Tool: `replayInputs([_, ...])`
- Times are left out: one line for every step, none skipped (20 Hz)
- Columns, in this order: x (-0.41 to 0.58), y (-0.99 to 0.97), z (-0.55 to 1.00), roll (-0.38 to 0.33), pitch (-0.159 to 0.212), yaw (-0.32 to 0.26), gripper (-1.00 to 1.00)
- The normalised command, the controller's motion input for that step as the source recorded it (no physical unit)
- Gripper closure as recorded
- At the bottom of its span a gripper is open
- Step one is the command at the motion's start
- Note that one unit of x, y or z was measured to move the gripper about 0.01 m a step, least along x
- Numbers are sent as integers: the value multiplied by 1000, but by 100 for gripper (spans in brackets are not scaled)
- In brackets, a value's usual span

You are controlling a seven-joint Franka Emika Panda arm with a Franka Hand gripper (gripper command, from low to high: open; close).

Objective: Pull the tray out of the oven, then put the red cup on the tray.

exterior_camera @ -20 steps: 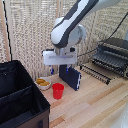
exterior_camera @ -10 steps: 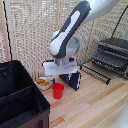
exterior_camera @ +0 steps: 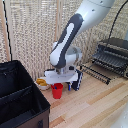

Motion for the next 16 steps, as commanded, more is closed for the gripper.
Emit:
replayInputs([0,0,0,11,0,39,100])
replayInputs([0,0,0,2,0,29,100])
replayInputs([0,0,0,0,0,29,100])
replayInputs([0,0,0,0,0,32,100])
replayInputs([0,0,0,0,0,36,100])
replayInputs([-17,37,0,0,-14,29,100])
replayInputs([0,46,0,0,-4,36,100])
replayInputs([-14,83,-14,0,0,42,100])
replayInputs([0,46,0,0,0,50,100])
replayInputs([-14,60,0,0,0,62,100])
replayInputs([0,0,0,0,0,62,100])
replayInputs([0,0,51,0,0,0,100])
replayInputs([0,14,137,0,0,-21,100])
replayInputs([0,0,260,0,-24,-45,100])
replayInputs([0,0,329,0,-55,-63,100])
replayInputs([0,0,343,0,-56,-76,100])
